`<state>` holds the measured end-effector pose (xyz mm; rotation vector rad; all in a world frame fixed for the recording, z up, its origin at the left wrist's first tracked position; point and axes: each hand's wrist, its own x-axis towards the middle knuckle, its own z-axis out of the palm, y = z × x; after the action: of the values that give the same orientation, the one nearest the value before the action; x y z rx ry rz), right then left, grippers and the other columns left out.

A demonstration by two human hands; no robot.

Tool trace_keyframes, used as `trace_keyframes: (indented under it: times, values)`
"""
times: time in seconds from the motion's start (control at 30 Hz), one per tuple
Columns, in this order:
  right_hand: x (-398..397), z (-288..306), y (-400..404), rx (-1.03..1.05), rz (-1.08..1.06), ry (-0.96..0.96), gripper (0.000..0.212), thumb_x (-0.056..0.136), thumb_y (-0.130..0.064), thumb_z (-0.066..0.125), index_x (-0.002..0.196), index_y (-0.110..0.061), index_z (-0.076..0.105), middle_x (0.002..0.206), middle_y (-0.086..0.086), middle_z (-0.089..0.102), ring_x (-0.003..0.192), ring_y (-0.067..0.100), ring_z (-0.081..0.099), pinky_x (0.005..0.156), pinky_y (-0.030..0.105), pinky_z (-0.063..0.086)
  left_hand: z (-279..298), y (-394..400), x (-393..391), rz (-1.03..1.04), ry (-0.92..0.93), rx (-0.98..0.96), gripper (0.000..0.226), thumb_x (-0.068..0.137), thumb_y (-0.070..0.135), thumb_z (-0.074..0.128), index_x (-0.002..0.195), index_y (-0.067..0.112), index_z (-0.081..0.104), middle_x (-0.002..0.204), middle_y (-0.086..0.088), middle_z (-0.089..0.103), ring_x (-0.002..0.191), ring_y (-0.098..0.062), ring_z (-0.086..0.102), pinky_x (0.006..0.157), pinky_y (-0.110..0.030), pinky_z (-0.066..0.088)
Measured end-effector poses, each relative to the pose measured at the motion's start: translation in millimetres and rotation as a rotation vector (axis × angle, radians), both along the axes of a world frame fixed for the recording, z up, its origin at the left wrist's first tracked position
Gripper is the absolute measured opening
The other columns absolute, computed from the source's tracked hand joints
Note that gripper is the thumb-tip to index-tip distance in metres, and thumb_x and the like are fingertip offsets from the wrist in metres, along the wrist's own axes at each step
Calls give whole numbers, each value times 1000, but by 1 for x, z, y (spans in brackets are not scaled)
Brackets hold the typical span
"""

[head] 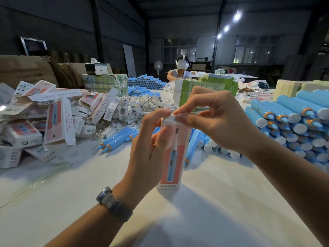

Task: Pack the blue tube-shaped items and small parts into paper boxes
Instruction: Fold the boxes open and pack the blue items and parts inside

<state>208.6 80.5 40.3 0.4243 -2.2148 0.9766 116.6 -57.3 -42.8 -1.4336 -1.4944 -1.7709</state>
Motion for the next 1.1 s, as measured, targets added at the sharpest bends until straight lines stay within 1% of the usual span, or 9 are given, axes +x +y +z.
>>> trace_keyframes:
  times: [0.23, 0.37, 0.5, 0.6, 0.77, 0.9, 0.97, 1.07, 1.1]
  values:
    - [-4, -12, 12, 39, 25, 25, 21, 77, -20, 81, 95, -22, 70, 91, -2, 63, 88, 15, 64, 71, 37, 59, 1, -2, -1, -1, -70, 2, 26, 104, 29, 43, 117, 51, 48, 105, 7, 62, 78, -13, 67, 61, -47, 56]
    - [-8, -15, 11, 8, 21, 39, 19, 77, -16, 80, 94, -20, 73, 90, -2, 61, 84, 13, 63, 73, 43, 59, 1, -2, 0, 23, -92, 2, 24, 103, 22, 43, 115, 43, 46, 103, 5, 62, 78, -17, 67, 62, -46, 57]
    - [-7, -14, 11, 6, 24, 43, 17, 78, -15, 80, 94, -17, 74, 89, 0, 61, 83, 12, 62, 72, 43, 58, 1, -2, 0, 30, -87, 7, 22, 102, 22, 43, 111, 42, 47, 101, 8, 60, 75, -10, 65, 61, -37, 56]
    - [-8, -14, 10, 13, 35, 48, 17, 78, -11, 79, 94, -15, 74, 90, 7, 62, 85, 17, 63, 71, 41, 58, 2, -1, 0, 62, -84, -4, 26, 103, 24, 43, 106, 50, 48, 100, 9, 59, 73, -18, 63, 60, -43, 54]
    - [-9, -17, 8, -8, 52, 50, 14, 80, -5, 76, 92, -12, 74, 96, 5, 63, 89, 13, 63, 70, 32, 57, -1, 0, -4, 65, -57, 16, 14, 102, 28, 43, 108, 40, 46, 95, 18, 59, 71, -1, 58, 57, -25, 48]
    - [-11, -21, 8, 5, 5, 79, 14, 82, -7, 76, 94, -13, 73, 99, 1, 64, 92, 12, 64, 68, 29, 56, -3, 0, -6, 35, -52, 29, 18, 104, 27, 44, 110, 43, 49, 98, 18, 61, 73, -2, 64, 59, -18, 51]
    - [-15, -25, 6, 25, -61, 131, 15, 84, -9, 75, 96, -16, 72, 100, -2, 64, 94, 12, 64, 67, 26, 55, -4, -1, -7, 58, -50, 31, 20, 102, 34, 41, 111, 49, 51, 96, 18, 63, 72, -5, 64, 60, -26, 54]
    - [-18, -29, 3, 64, -226, 191, 13, 86, -13, 74, 99, -16, 73, 99, -4, 60, 88, 12, 64, 63, 31, 56, -6, -3, -11, 122, -53, -5, 33, 102, 34, 35, 119, 57, 52, 94, 9, 61, 74, -30, 61, 63, -52, 56]
    - [-19, -31, 2, 75, -267, 185, 16, 87, -15, 74, 102, -17, 73, 99, -4, 59, 86, 11, 63, 65, 32, 56, -7, -4, -13, 158, -34, -24, 35, 103, 33, 34, 123, 56, 52, 95, 8, 62, 74, -32, 61, 62, -54, 55]
